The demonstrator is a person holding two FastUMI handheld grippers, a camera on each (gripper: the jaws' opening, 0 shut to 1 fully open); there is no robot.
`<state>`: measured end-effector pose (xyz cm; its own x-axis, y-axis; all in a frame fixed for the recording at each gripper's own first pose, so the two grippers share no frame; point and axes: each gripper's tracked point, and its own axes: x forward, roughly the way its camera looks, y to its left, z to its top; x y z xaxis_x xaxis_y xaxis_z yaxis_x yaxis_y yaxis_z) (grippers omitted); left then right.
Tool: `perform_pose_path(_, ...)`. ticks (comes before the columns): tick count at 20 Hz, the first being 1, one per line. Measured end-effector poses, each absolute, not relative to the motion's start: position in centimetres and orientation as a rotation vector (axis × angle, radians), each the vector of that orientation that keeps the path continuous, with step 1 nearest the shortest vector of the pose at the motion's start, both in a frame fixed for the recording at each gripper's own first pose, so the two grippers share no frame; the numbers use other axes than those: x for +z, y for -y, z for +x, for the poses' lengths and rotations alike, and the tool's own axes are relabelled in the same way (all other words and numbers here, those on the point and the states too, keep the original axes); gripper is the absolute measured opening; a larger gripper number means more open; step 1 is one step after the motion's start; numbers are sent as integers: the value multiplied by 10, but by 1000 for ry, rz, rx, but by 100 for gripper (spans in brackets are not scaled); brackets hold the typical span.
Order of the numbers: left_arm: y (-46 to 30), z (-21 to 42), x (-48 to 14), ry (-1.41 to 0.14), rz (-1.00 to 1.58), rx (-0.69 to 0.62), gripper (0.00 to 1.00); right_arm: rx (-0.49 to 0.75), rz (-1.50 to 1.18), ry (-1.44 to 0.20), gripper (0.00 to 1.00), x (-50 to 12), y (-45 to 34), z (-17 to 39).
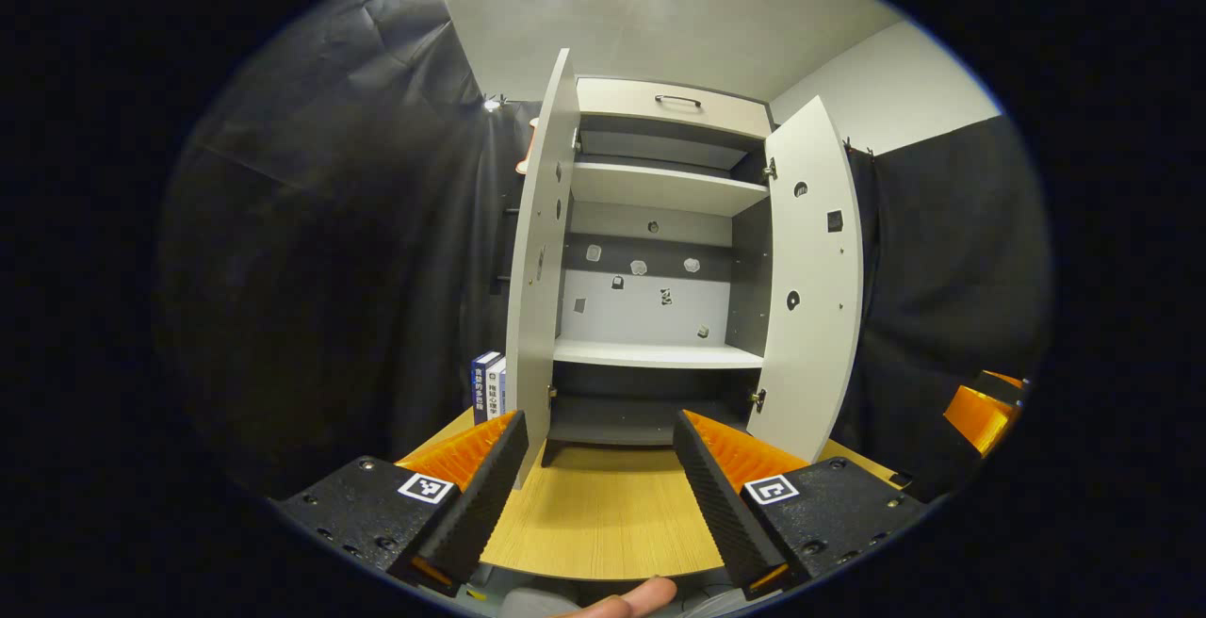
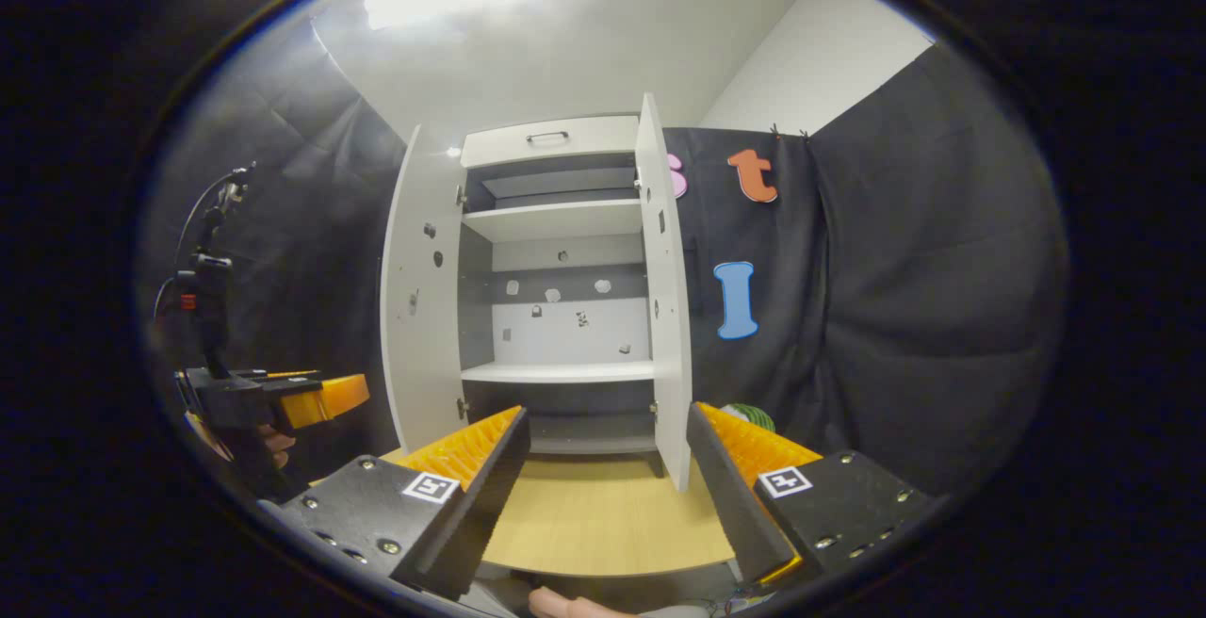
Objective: Open the right door of the double-door shoe cabinet with the right hand, and open the left door with the left hand.
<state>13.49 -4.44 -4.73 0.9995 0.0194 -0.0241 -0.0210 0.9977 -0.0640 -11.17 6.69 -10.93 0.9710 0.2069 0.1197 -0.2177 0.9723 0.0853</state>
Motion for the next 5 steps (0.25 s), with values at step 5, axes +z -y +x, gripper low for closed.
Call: perform_pose_path(5,47,134,-41,0,-76,10,96,205,118,88,99,-114,-66,-103)
